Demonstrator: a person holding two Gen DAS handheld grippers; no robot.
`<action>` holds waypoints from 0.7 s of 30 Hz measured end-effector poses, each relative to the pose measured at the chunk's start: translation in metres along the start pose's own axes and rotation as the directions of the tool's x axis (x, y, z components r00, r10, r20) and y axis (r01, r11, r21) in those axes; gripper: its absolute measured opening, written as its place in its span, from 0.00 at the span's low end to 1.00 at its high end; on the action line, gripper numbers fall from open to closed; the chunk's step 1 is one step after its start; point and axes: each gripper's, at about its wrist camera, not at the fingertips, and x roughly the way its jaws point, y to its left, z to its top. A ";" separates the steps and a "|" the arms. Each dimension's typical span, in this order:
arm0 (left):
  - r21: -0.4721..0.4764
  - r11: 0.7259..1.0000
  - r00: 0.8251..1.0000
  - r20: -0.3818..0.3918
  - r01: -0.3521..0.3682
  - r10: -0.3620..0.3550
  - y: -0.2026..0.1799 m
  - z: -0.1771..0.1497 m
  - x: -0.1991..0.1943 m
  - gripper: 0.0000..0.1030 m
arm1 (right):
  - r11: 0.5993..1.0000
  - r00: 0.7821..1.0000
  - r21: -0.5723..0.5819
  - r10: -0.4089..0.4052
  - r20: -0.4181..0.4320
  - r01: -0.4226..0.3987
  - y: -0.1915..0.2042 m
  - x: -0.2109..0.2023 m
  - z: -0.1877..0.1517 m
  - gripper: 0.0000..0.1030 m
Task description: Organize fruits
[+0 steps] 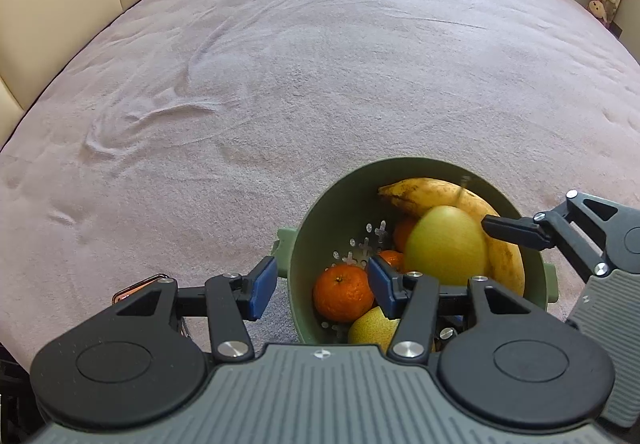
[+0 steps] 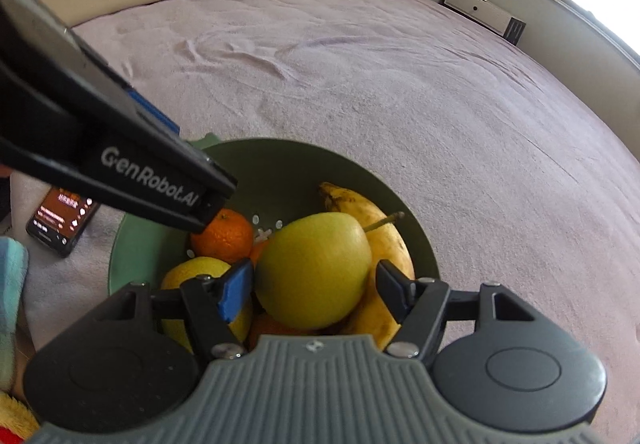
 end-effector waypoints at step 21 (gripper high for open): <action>0.086 0.984 0.931 0.321 0.154 -0.174 -0.026 -0.015 -0.072 0.77 | 0.882 0.965 0.446 -0.231 0.126 0.153 -0.058 -0.135 -0.025 0.91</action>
